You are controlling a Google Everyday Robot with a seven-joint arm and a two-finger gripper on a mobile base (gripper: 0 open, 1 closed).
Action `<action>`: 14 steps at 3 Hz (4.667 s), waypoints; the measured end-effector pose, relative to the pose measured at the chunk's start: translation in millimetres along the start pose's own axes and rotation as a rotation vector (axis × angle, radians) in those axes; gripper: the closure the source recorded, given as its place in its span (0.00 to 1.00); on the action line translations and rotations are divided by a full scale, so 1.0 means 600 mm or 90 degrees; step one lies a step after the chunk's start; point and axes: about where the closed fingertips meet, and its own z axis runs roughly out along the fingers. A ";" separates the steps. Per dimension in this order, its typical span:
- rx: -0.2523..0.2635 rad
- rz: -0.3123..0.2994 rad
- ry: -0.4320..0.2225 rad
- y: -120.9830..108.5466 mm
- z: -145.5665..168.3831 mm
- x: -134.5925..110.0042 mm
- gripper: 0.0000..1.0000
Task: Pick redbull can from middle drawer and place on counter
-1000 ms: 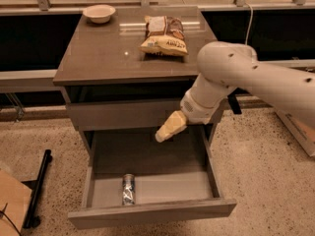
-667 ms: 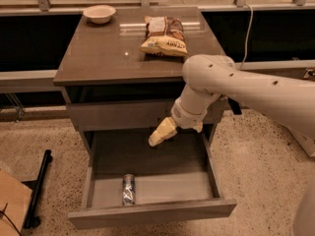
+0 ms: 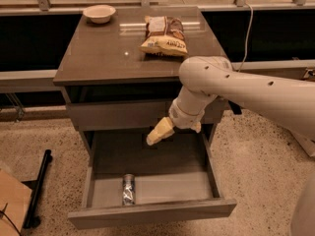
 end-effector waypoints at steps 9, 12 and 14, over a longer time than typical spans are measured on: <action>0.014 0.337 0.205 0.152 0.545 0.020 0.00; 0.018 0.334 0.213 0.193 0.547 0.008 0.65; -0.060 0.321 0.200 0.198 0.507 -0.014 1.00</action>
Offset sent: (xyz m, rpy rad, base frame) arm 0.0174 0.0784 -0.1197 0.0906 0.2283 -0.2671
